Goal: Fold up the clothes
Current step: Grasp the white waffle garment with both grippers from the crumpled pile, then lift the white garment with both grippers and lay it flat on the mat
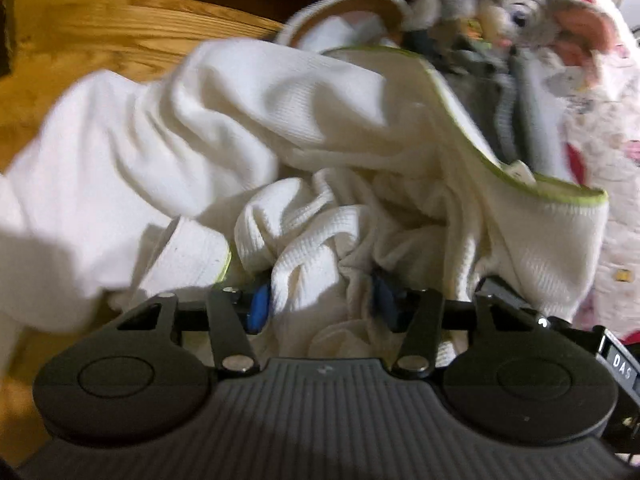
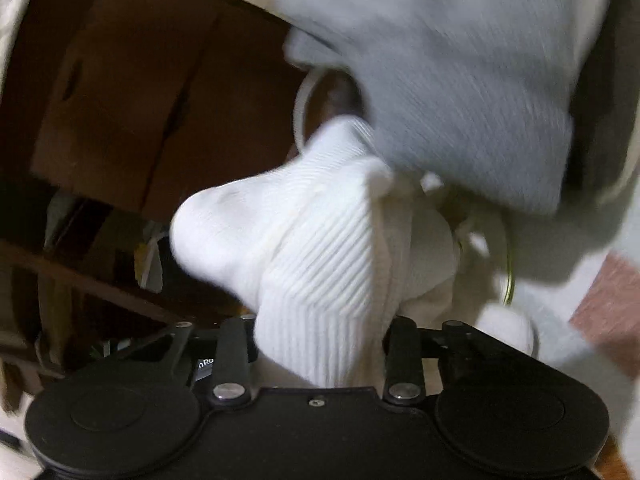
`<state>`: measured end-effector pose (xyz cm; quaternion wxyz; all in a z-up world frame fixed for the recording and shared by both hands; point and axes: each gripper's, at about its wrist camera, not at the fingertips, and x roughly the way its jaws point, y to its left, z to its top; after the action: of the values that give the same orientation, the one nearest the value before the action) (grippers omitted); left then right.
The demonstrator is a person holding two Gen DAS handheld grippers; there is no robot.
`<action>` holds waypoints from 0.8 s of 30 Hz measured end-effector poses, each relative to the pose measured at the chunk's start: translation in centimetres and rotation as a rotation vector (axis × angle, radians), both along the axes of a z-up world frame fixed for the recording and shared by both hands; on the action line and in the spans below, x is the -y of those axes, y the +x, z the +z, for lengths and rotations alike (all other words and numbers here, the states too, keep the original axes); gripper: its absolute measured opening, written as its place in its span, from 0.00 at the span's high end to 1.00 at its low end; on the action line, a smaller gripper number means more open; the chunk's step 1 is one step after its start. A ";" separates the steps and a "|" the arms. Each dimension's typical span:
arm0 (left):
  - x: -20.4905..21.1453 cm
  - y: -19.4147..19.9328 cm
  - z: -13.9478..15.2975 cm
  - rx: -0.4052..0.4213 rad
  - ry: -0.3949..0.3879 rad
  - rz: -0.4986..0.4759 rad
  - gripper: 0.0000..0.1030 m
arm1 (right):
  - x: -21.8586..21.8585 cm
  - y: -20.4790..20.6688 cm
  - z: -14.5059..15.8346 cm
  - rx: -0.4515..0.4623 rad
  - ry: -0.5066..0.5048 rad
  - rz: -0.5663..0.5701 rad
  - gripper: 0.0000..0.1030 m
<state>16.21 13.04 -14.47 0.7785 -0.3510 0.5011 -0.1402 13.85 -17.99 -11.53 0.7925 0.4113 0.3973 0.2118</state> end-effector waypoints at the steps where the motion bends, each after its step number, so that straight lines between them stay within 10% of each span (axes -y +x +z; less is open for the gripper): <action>1: 0.5 -0.4 0.7 0.016 -0.026 0.005 0.54 | -0.1 -0.5 1.4 0.029 -0.026 0.012 0.66; 6: 4.3 -3.1 5.9 0.118 -0.101 0.077 0.55 | -0.5 -4.1 9.7 0.142 -0.175 -0.056 0.68; 17: 16.8 -12.7 16.7 0.348 -0.293 -0.189 0.55 | 7.2 -20.0 25.7 0.285 -0.570 -0.157 0.69; 24: 29.8 -18.8 17.0 0.345 -0.221 -0.462 0.55 | 14.3 -27.9 21.4 0.269 -0.669 -0.295 0.70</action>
<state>-2.58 -16.74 2.49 0.7568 -0.2815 0.4096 -0.4246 -14.10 -32.28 9.84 0.9498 0.1515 0.2735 0.0064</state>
